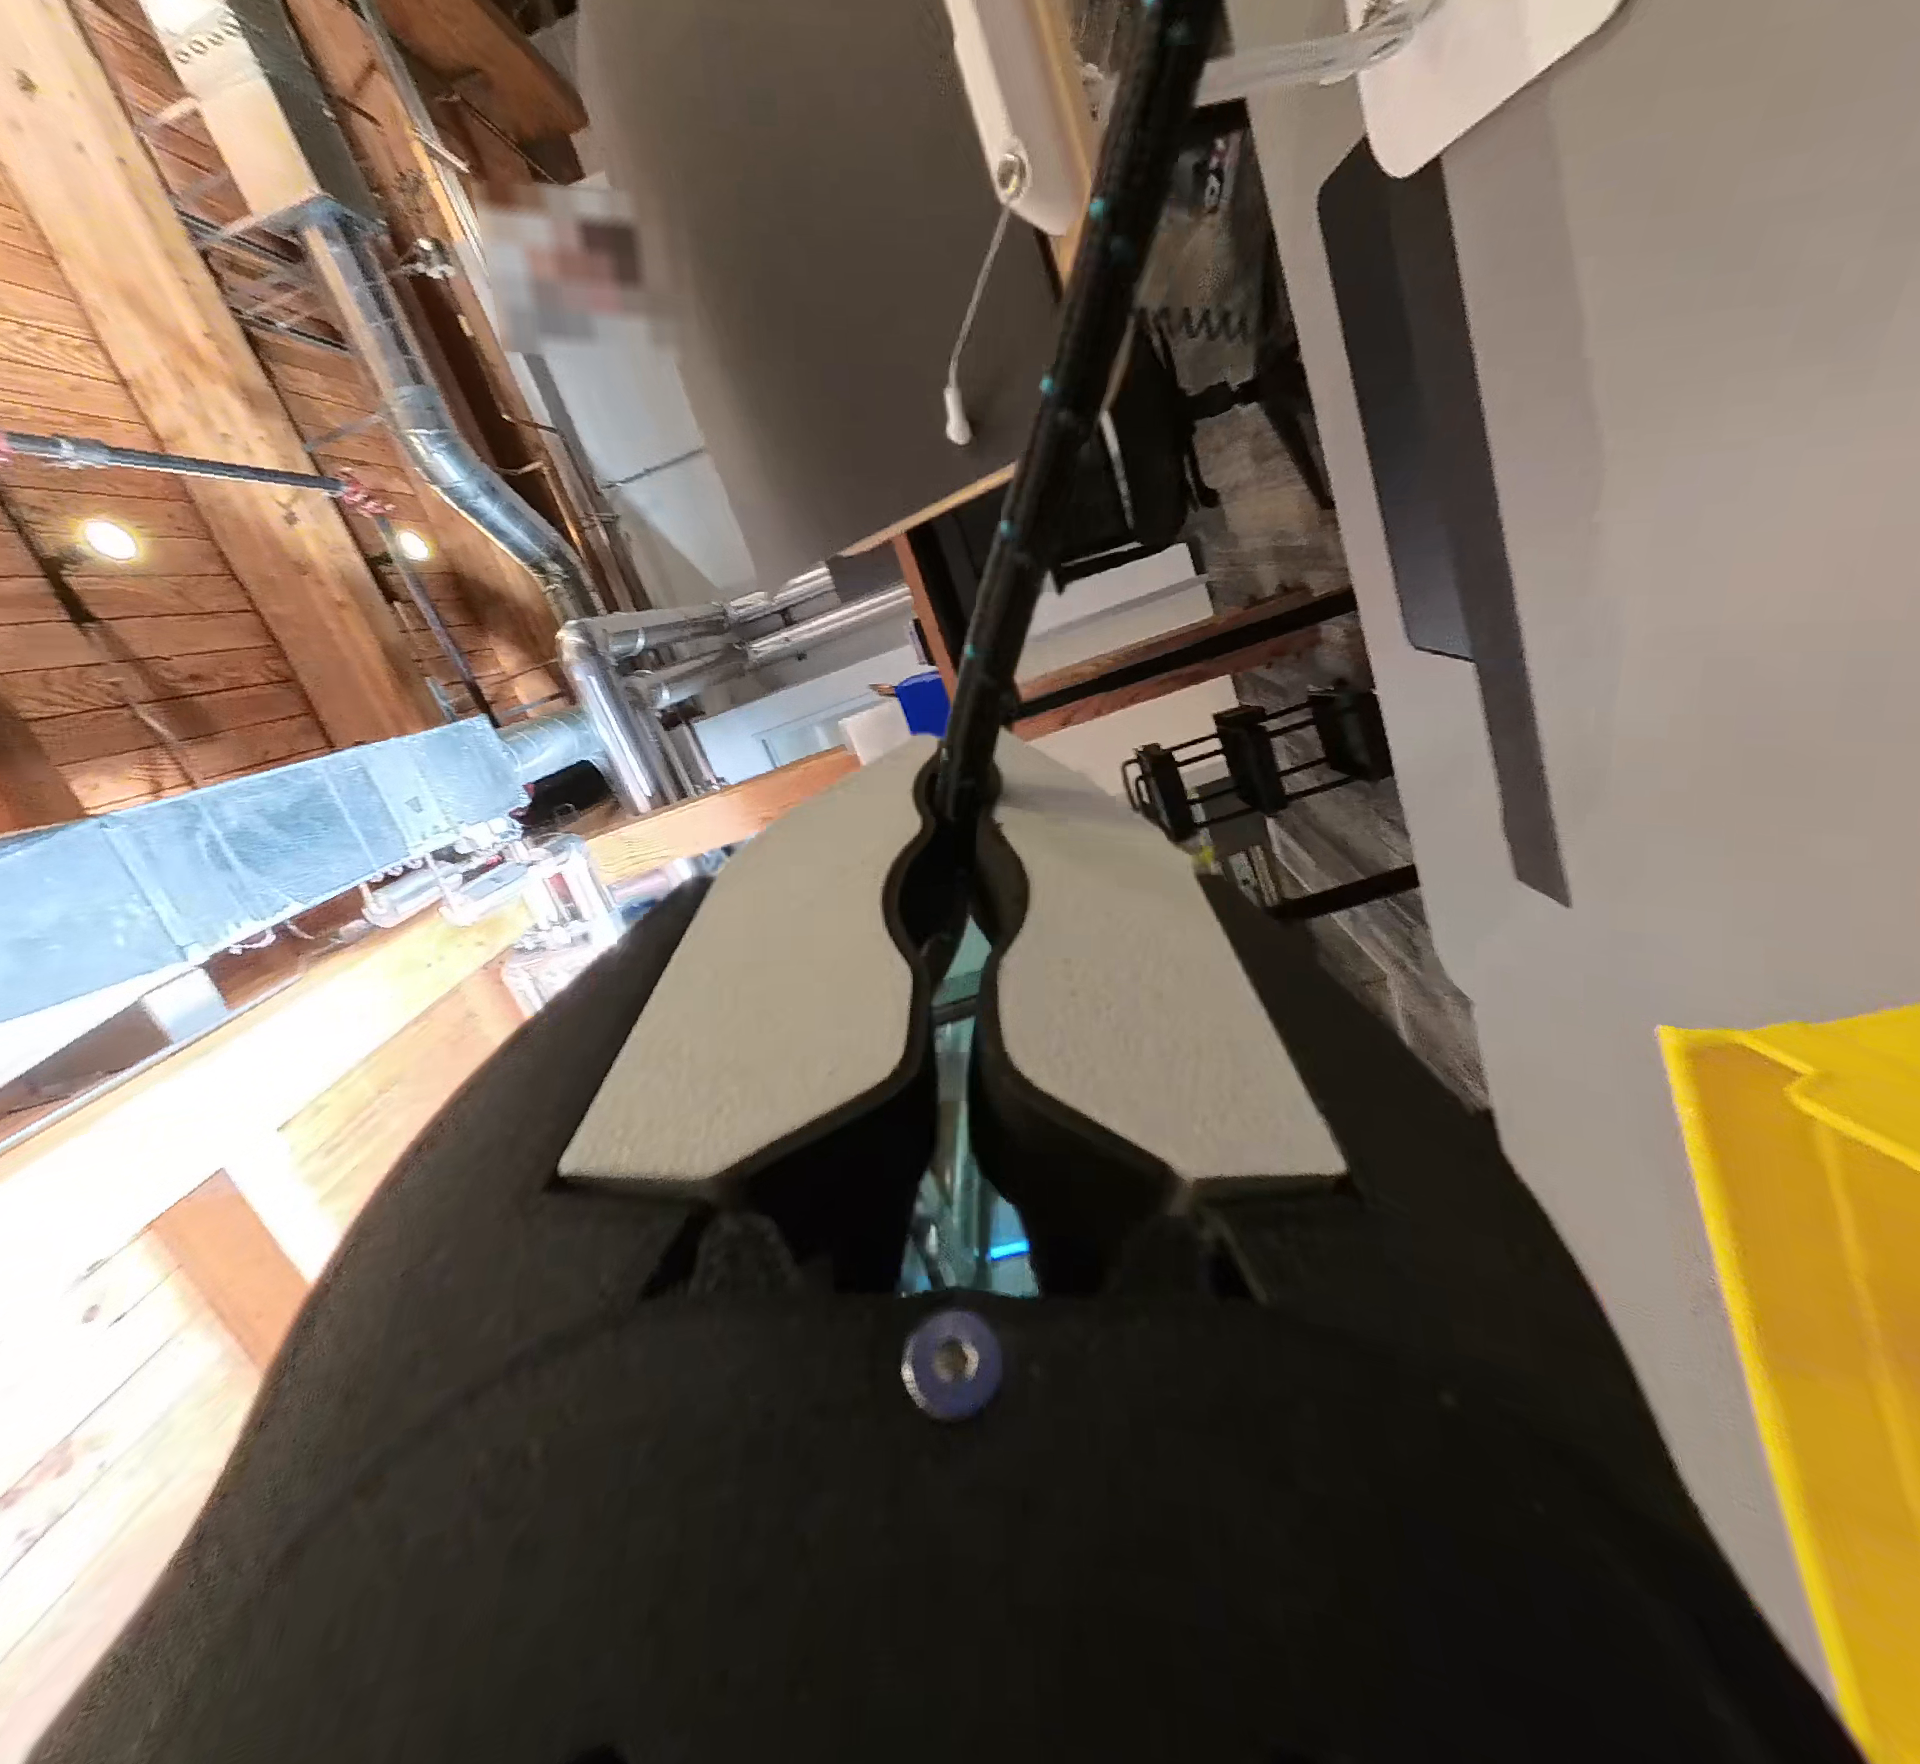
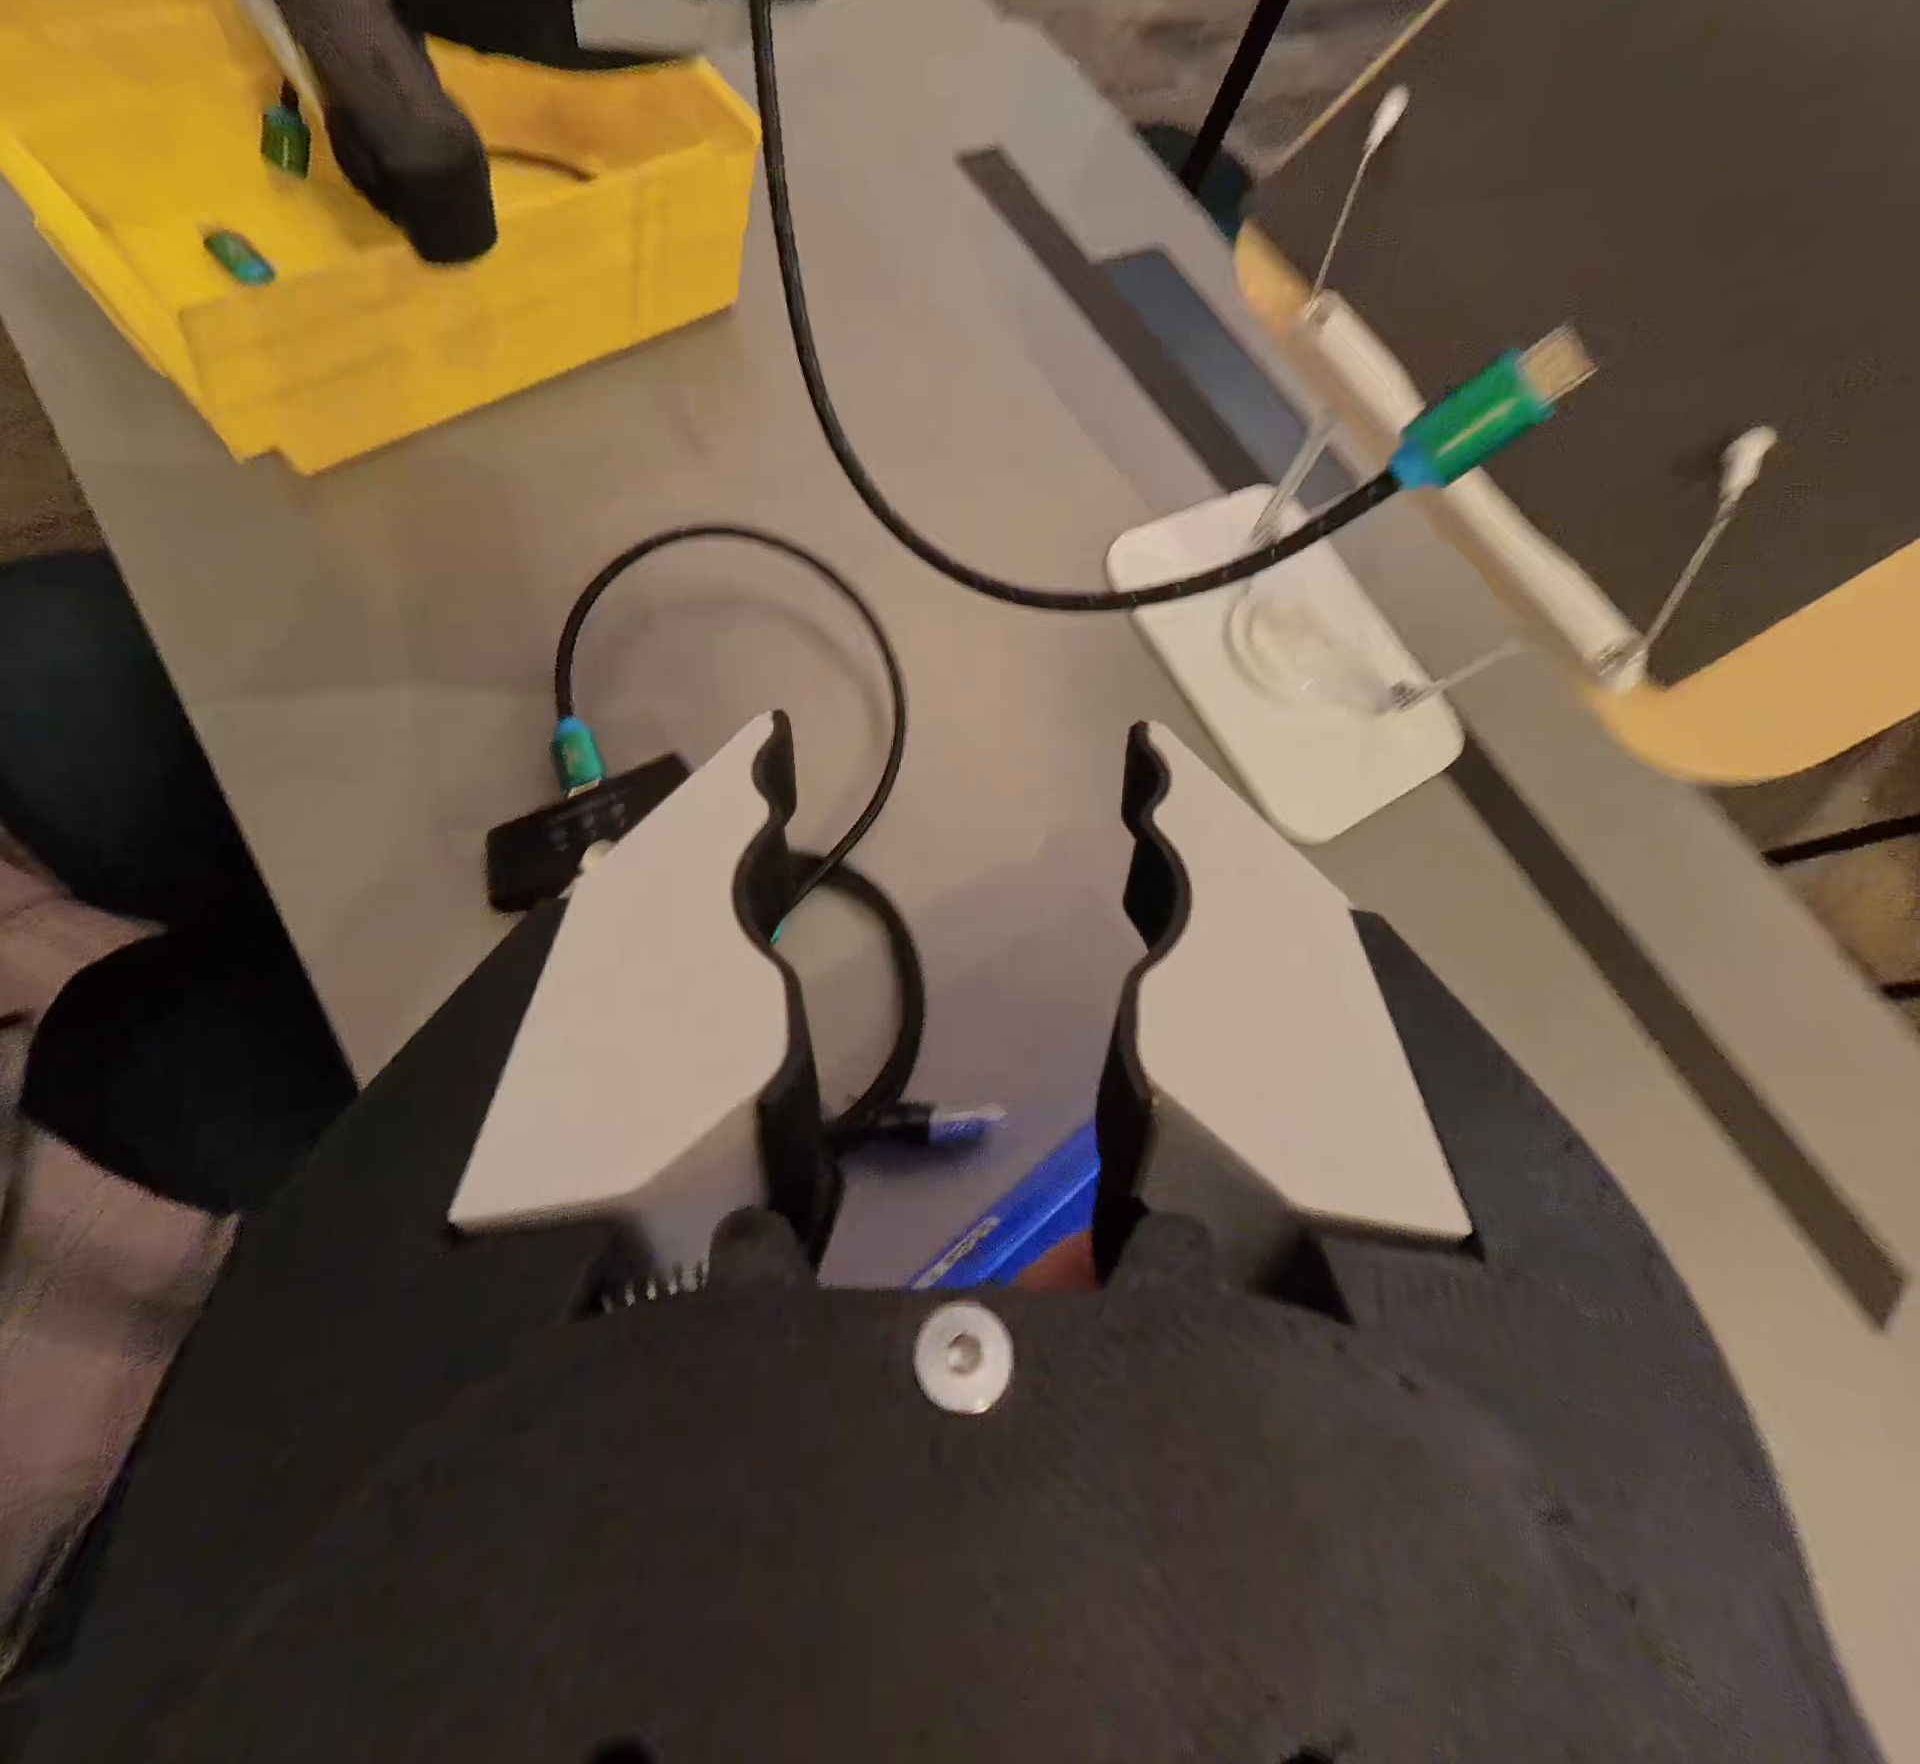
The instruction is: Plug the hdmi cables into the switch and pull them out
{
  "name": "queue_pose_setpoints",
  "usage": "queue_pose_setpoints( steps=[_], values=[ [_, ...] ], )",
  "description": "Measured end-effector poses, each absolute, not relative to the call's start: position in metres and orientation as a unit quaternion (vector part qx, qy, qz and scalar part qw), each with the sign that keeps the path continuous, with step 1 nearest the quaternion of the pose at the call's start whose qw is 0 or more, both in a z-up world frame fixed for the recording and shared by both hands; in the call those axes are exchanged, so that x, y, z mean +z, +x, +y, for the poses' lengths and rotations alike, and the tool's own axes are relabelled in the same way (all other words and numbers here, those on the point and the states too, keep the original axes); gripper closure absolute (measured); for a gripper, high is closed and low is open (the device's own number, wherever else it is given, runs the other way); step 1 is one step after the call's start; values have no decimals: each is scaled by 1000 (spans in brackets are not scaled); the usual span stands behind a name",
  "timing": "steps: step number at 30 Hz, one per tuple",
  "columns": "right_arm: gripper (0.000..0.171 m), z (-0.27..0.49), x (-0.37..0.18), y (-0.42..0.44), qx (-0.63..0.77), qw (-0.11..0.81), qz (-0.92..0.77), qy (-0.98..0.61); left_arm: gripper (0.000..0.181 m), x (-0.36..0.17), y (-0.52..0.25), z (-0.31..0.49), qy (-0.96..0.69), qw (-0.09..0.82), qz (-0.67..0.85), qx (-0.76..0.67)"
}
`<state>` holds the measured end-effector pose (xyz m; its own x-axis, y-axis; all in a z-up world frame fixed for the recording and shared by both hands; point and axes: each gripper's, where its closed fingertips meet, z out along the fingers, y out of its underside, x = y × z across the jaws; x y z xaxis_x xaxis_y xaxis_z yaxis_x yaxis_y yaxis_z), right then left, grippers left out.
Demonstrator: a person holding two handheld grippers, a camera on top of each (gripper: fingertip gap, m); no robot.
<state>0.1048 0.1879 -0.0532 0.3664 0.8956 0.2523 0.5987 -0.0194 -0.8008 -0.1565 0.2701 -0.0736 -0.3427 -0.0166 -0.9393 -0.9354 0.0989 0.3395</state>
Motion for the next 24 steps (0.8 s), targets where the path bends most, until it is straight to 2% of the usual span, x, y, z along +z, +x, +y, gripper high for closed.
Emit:
queue_pose_setpoints(
  steps=[3,6,9,14,17,21,23,24],
  values=[
    [126,185,-11,80,176,485,-559,-649,181,-63,-143,267,-355,432,615,555],
    [130,175,21,41,209,494,-592,-601,181,-56,-121,261,-312,440,631,558],
    [130,179,26,3,231,463,-623,-587,181,-60,-101,253,-280,435,653,553],
    [127,193,-9,-40,268,383,-652,-597,181,-75,-86,245,-313,433,670,515],
    [125,192,-34,-46,249,385,-657,-599,181,-76,-90,244,-358,430,660,500],
    [125,211,-84,-47,131,417,-667,-604,181,-74,-89,243,-394,431,654,480],
    [135,212,-101,-51,127,417,-664,-608,181,-74,-86,243,-410,435,656,462],
    [149,214,-105,-53,121,426,-660,-608,181,-74,-85,242,-413,436,655,458]
  ],
)
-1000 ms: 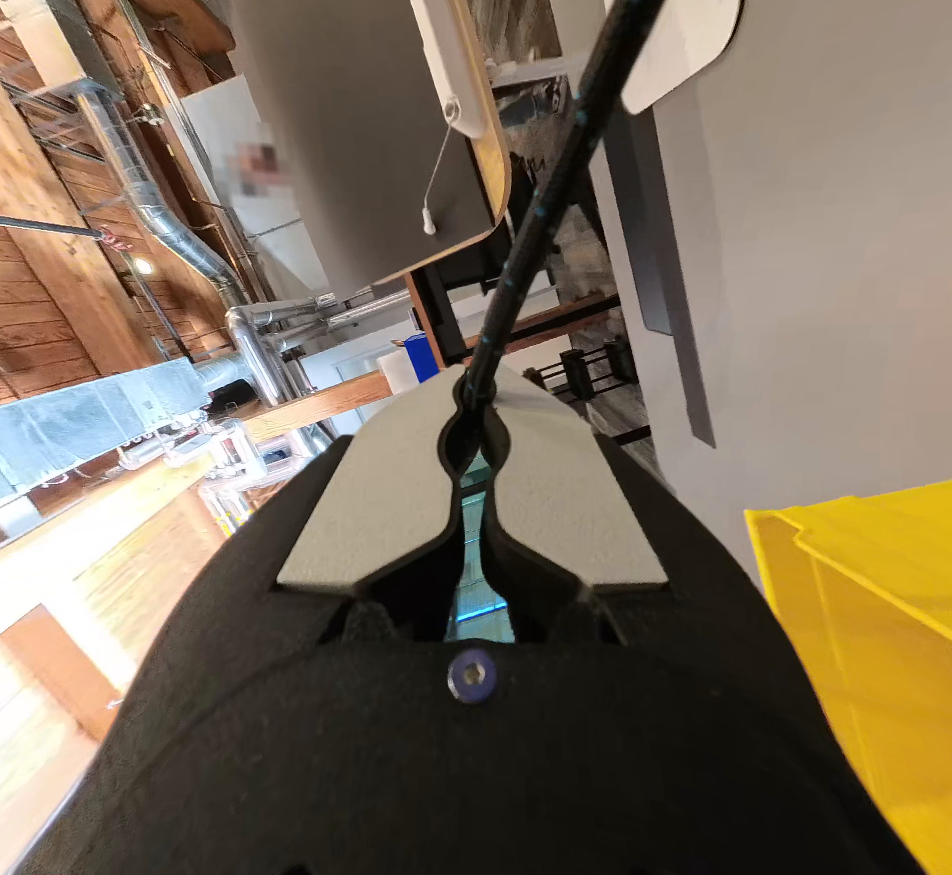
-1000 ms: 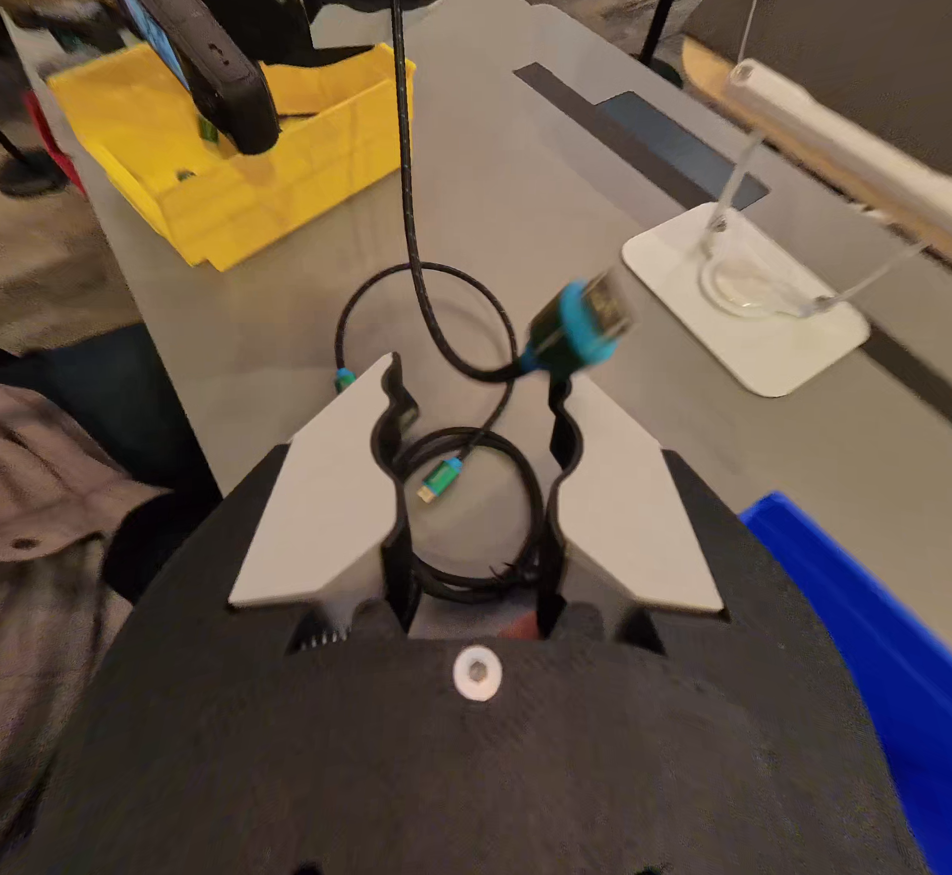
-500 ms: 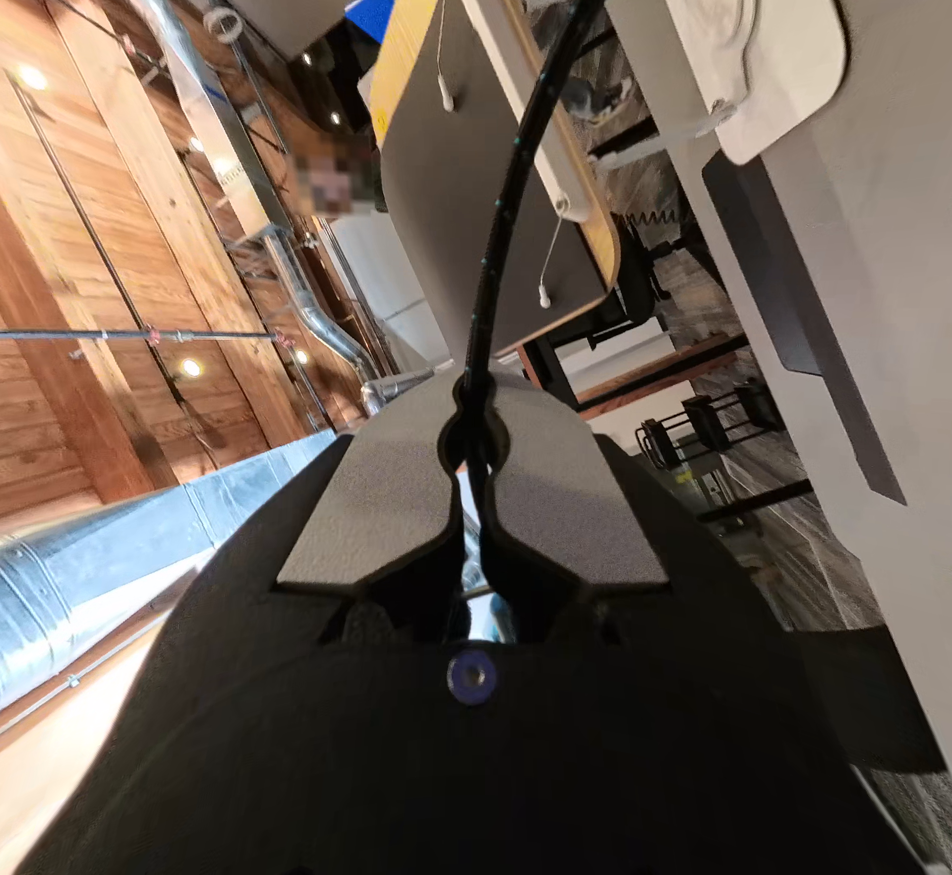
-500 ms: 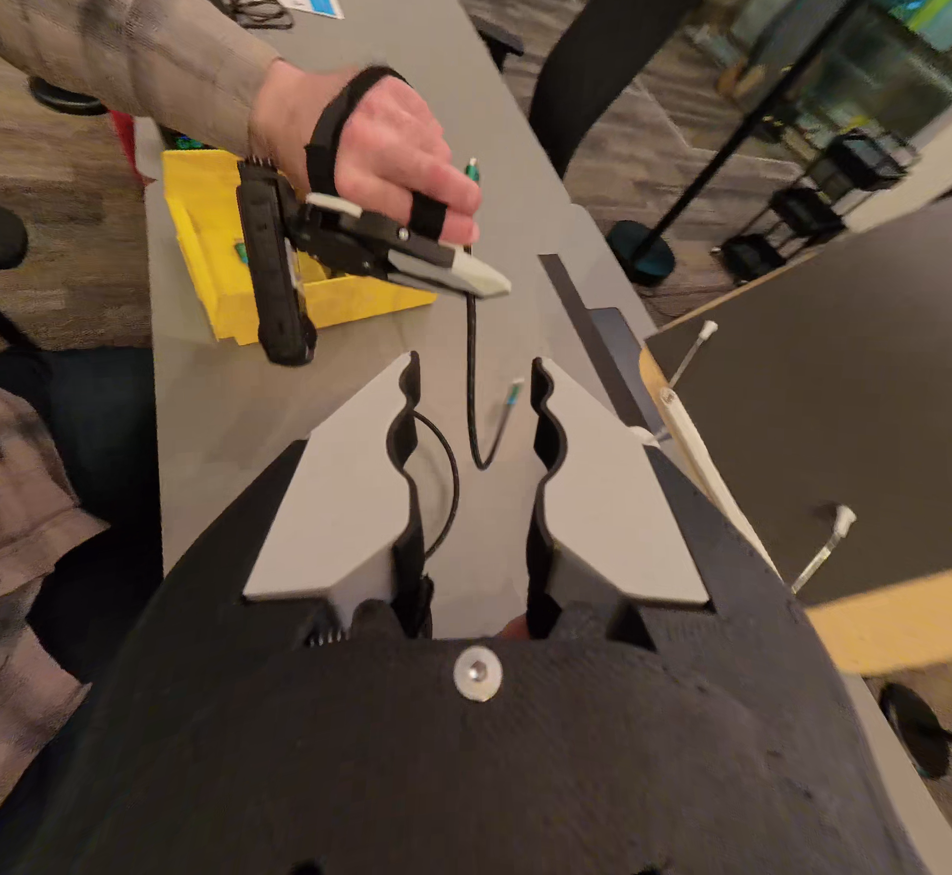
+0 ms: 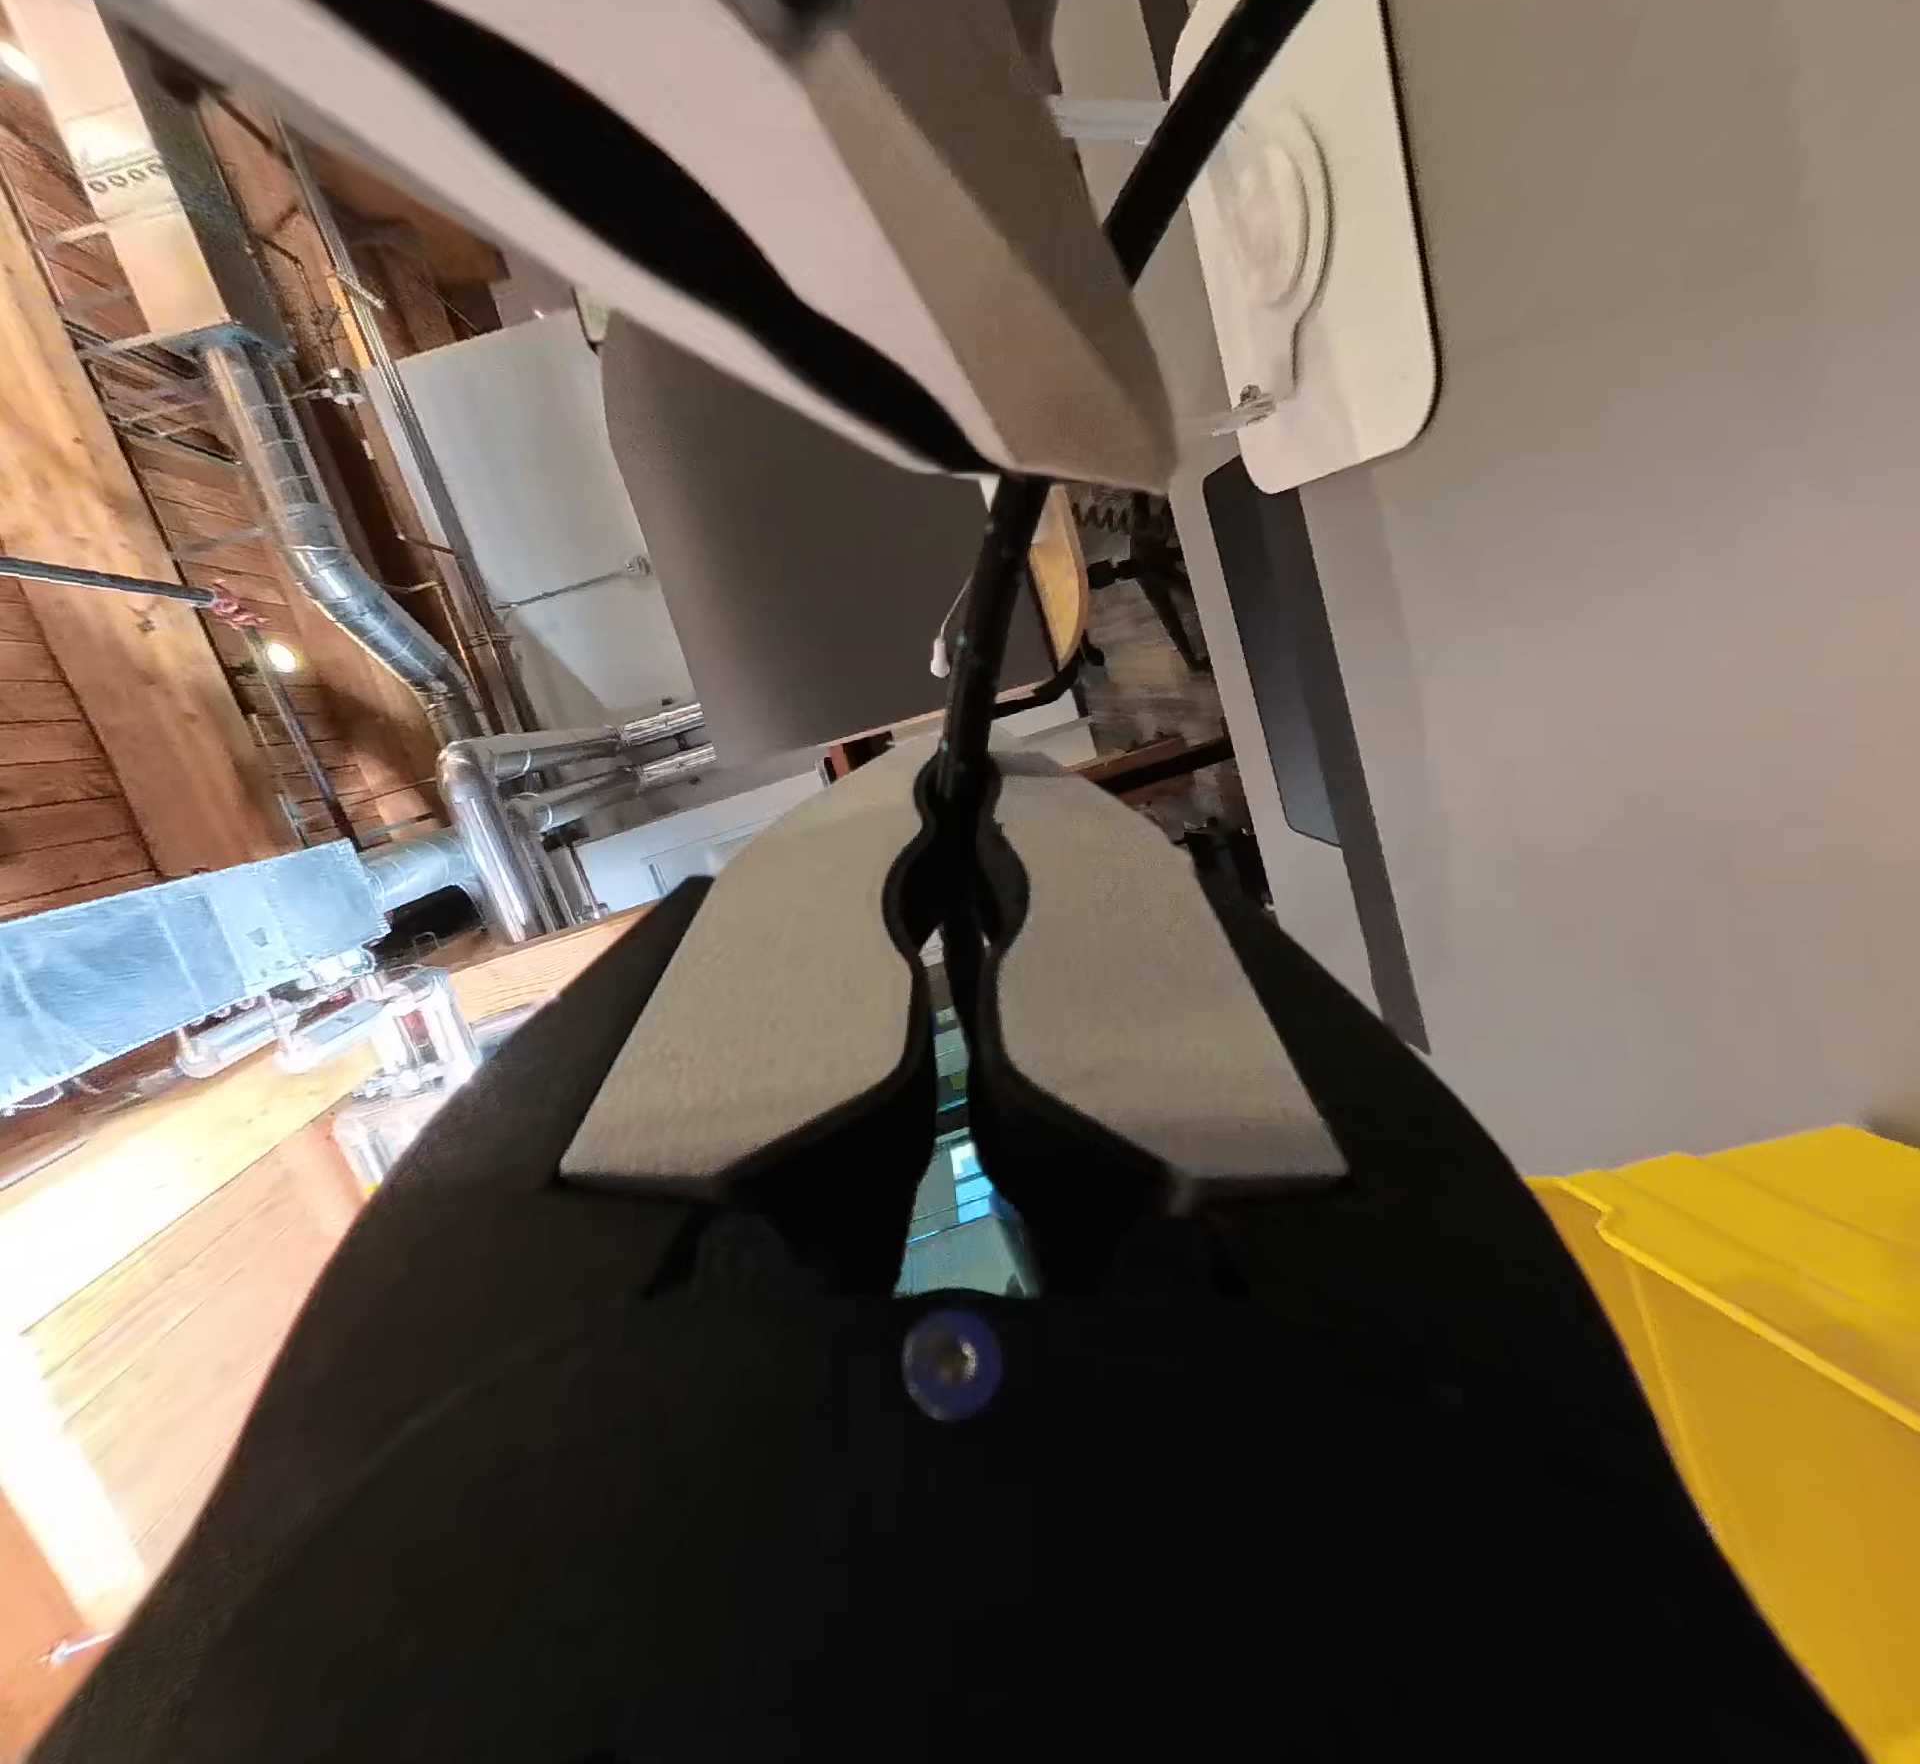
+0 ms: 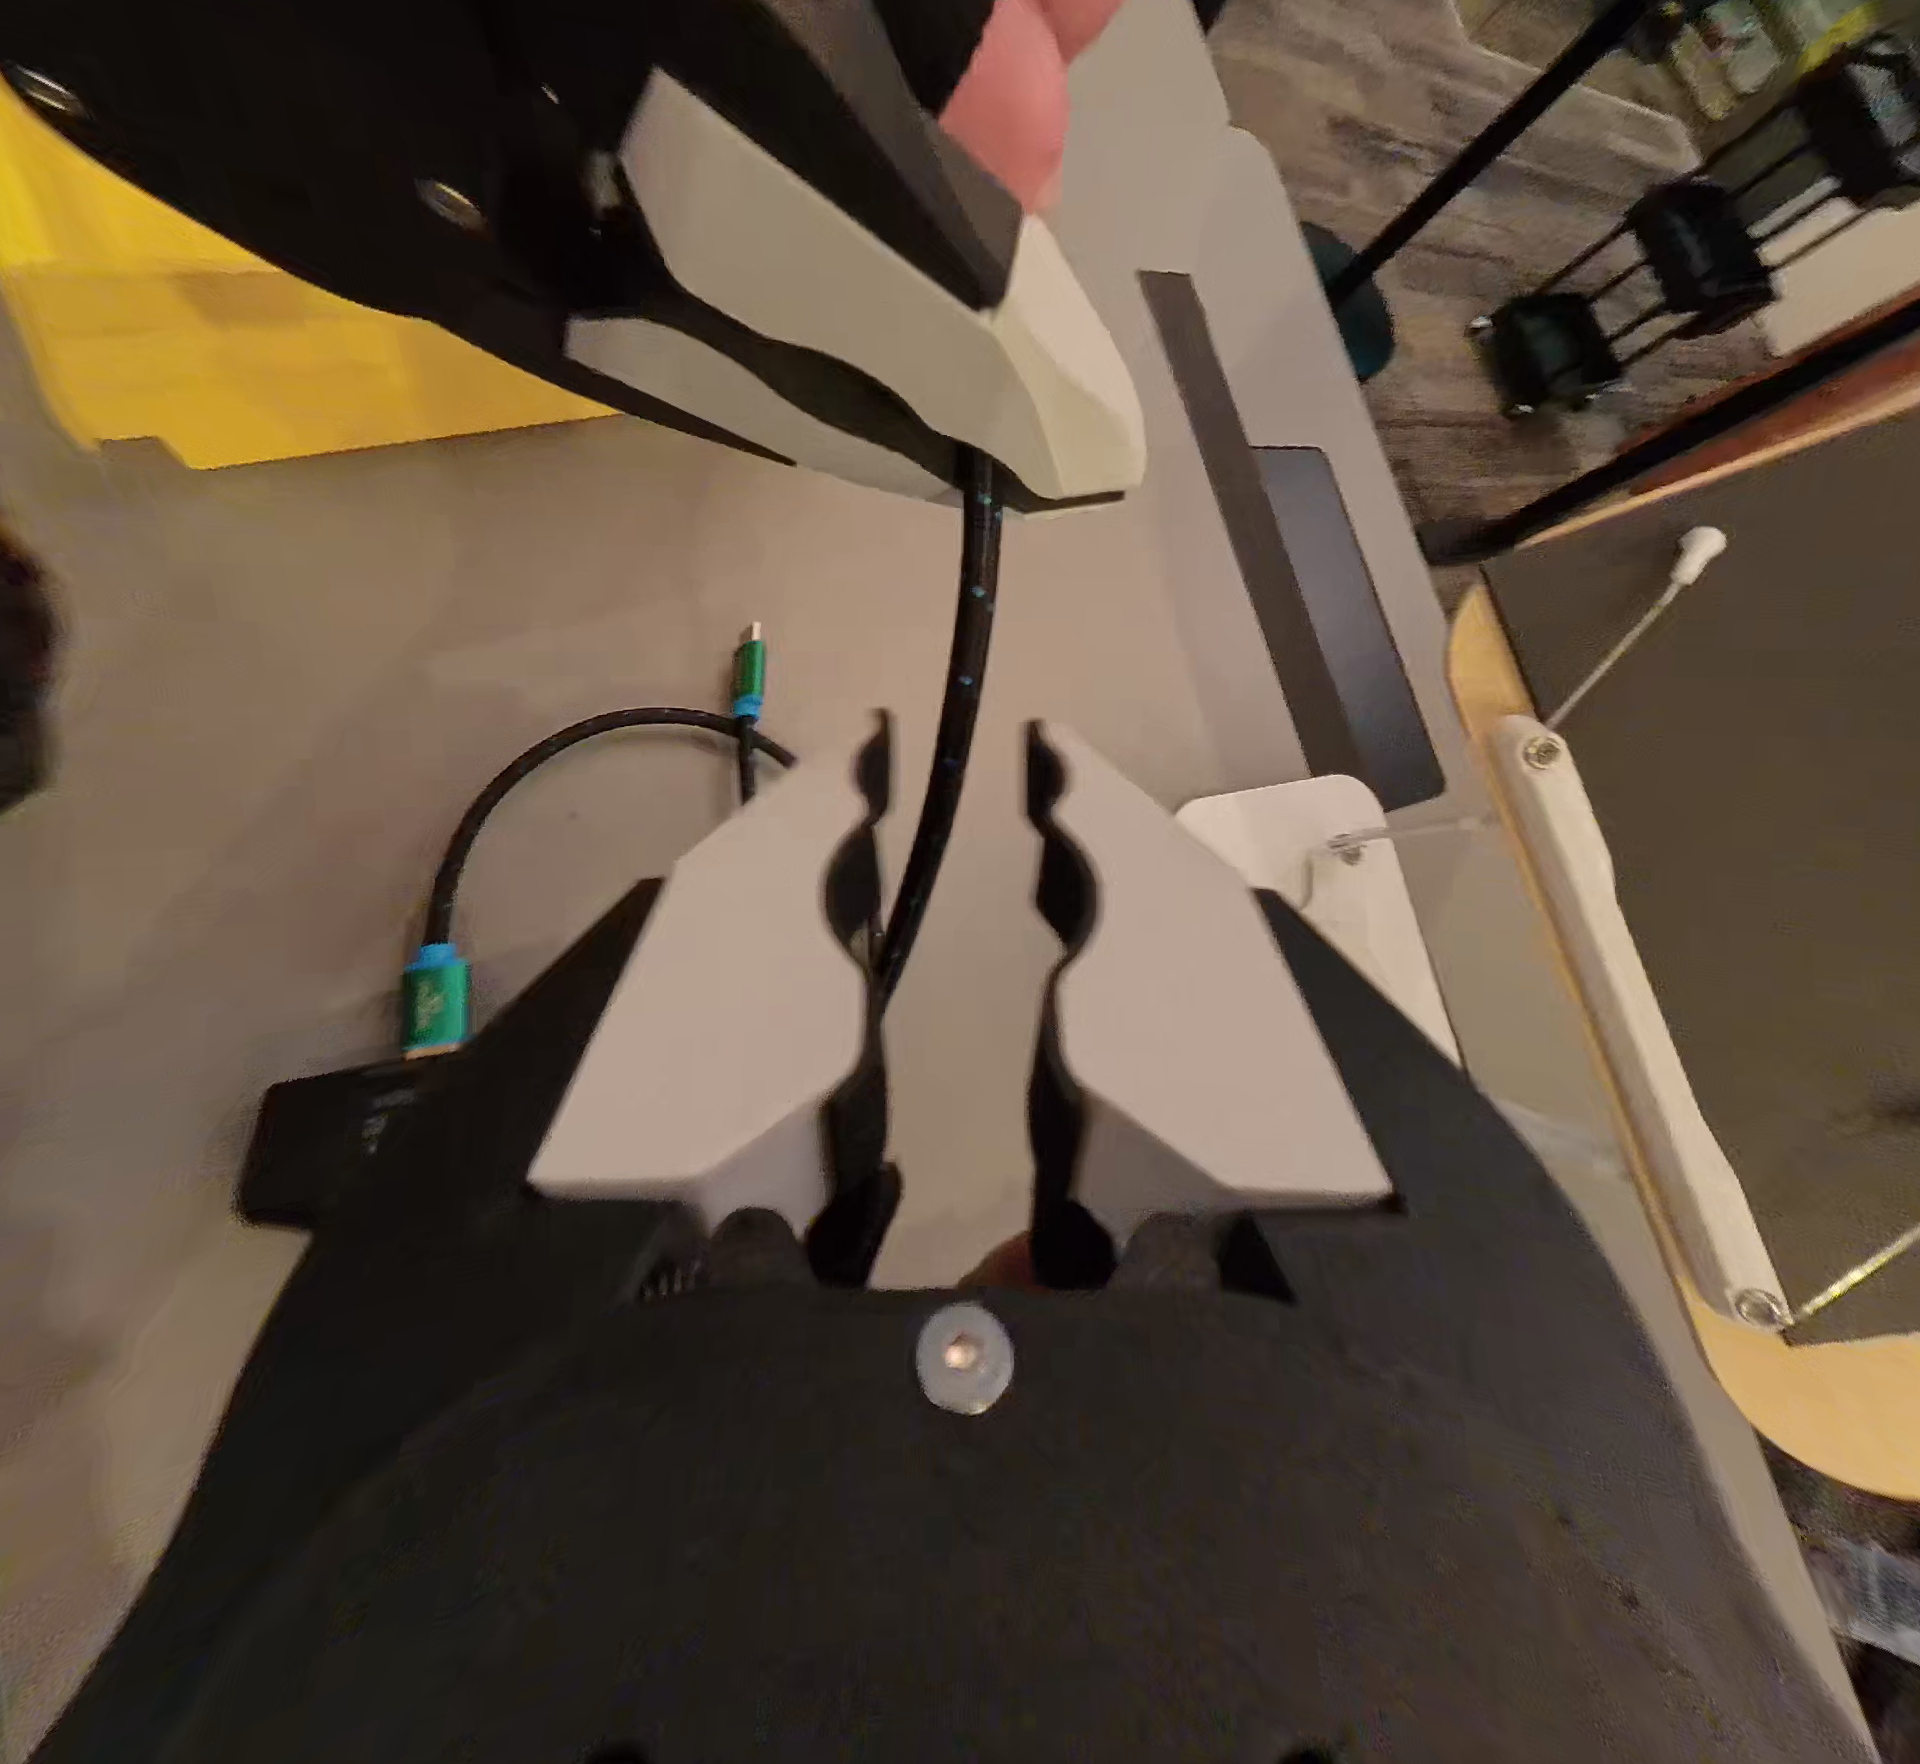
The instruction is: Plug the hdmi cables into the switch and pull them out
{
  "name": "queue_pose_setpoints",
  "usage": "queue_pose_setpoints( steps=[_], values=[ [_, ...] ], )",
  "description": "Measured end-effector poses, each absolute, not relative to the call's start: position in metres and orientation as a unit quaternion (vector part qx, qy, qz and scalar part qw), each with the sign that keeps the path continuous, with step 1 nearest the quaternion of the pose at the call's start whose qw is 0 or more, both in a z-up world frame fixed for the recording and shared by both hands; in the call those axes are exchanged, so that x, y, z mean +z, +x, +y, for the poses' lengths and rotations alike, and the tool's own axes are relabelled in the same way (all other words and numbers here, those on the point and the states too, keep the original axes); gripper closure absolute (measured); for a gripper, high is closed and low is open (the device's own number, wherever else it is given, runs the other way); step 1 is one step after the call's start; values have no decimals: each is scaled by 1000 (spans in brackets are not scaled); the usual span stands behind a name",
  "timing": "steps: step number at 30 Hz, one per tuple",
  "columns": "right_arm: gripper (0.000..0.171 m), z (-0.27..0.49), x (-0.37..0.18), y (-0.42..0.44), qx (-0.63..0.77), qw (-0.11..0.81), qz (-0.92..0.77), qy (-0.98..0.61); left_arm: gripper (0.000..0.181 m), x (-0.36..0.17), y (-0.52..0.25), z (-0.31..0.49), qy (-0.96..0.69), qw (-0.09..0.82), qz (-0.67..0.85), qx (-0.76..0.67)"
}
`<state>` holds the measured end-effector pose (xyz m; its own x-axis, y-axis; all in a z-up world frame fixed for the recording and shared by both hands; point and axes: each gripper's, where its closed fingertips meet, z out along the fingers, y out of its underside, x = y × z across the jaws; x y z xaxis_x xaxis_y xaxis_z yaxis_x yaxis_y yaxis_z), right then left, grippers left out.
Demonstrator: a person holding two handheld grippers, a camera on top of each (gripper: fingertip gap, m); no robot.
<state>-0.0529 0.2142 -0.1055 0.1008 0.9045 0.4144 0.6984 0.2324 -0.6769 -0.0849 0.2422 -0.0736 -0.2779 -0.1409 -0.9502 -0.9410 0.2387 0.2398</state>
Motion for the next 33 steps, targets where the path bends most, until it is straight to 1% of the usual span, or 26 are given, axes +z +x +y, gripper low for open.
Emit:
queue_pose_setpoints(
  steps=[1,4,7,8,11,12,13,14,16,18,19,23,28,30,31,33],
  values=[
    [167,216,-107,-54,119,434,-654,-608,181,-73,-85,242,-413,433,655,461],
    [168,218,-100,-54,146,452,-635,-609,181,-70,-86,243,-428,448,643,450],
    [168,218,-80,-51,188,483,-602,-607,181,-53,-83,241,-443,486,616,433],
    [168,221,-75,-48,187,494,-591,-610,177,-45,-84,241,-449,496,602,436],
    [168,232,-66,-34,180,518,-562,-619,154,-26,-90,239,-492,506,573,417],
    [169,233,-62,-30,188,526,-550,-621,151,-21,-92,237,-510,514,562,400],
    [169,235,-60,-25,190,533,-540,-623,153,-17,-92,233,-528,526,552,374],
    [168,236,-56,-21,186,544,-531,-622,158,-16,-90,227,-550,536,544,339],
    [169,236,-47,-14,176,570,-513,-617,158,-23,-82,213,-605,544,530,240],
    [169,234,-38,-9,160,597,-500,-607,152,-34,-67,198,-655,549,506,116],
    [168,230,-35,-9,155,608,-499,-598,146,-40,-58,191,-675,546,494,50],
    [168,211,-28,-12,126,646,-500,-562,131,-45,-38,185,-732,537,384,-169],
    [168,191,-28,-18,122,668,-503,-535,118,-50,-27,193,-747,506,254,-347],
    [168,188,-35,-20,111,666,-512,-530,119,-41,-20,190,-722,496,219,-430],
    [168,185,-38,-21,111,665,-516,-528,123,-34,-22,192,-708,505,199,-452],
    [169,180,-45,-25,118,663,-524,-522,139,-21,-25,194,-682,530,178,-471]
  ],
)
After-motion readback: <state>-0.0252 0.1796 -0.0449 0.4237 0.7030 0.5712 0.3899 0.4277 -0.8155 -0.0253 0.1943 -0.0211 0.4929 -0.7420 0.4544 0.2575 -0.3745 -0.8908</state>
